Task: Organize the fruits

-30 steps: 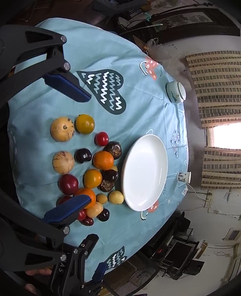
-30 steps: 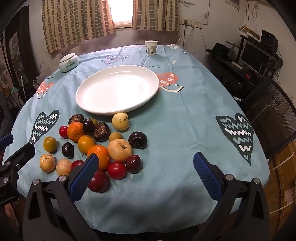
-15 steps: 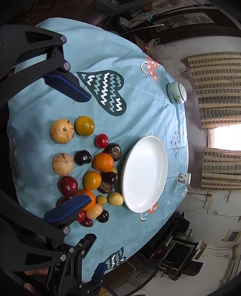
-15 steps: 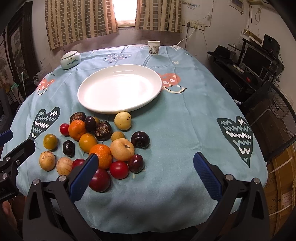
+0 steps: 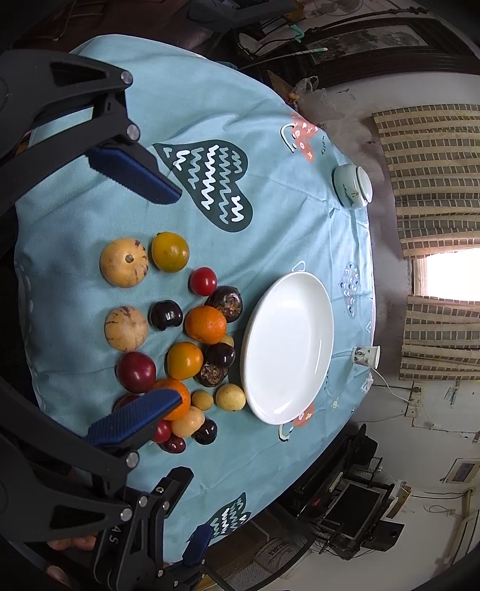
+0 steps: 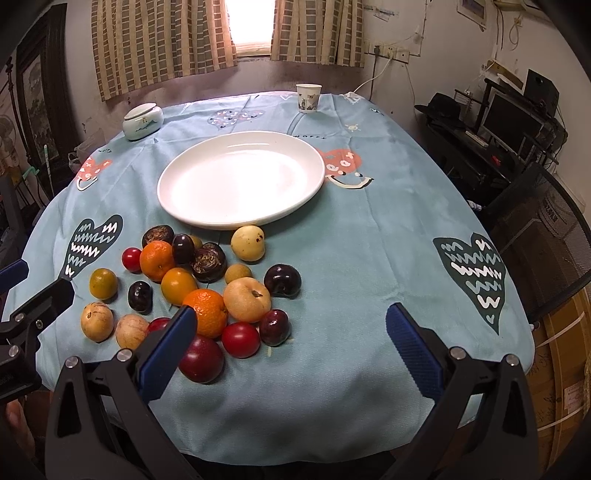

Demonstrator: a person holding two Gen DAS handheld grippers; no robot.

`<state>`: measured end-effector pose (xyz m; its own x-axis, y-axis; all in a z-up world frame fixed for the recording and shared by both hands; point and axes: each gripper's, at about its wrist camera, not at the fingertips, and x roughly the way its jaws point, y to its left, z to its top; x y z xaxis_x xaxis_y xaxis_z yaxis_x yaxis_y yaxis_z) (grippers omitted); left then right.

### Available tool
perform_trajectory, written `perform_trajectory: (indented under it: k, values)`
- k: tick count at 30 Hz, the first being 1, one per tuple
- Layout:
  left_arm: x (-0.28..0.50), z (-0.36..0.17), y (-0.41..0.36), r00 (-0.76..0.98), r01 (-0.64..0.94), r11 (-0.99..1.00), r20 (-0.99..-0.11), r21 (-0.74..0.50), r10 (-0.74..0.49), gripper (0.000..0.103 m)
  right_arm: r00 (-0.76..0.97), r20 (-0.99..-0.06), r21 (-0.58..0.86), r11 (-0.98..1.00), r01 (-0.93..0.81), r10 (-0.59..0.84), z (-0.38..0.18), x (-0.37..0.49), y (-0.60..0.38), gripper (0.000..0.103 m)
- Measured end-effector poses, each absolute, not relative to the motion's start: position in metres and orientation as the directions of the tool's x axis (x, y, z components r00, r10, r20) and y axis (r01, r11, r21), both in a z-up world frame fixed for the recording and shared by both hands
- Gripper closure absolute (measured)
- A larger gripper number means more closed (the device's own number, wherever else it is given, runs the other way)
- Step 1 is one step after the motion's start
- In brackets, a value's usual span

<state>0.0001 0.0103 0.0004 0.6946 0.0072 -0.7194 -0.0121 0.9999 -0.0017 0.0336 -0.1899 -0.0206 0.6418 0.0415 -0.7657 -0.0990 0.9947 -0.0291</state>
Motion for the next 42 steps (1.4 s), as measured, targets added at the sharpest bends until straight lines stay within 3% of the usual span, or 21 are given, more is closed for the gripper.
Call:
perform_trajectory:
  k: [42]
  values:
    - [-0.0026,-0.0029,0.0056,0.691,-0.004,1.0,-0.723,-0.004,0.0,0.002,0.641,-0.766,-0.038,0.993,-0.11,0.042,-0.0196,0.0302,-0.1866,0.001]
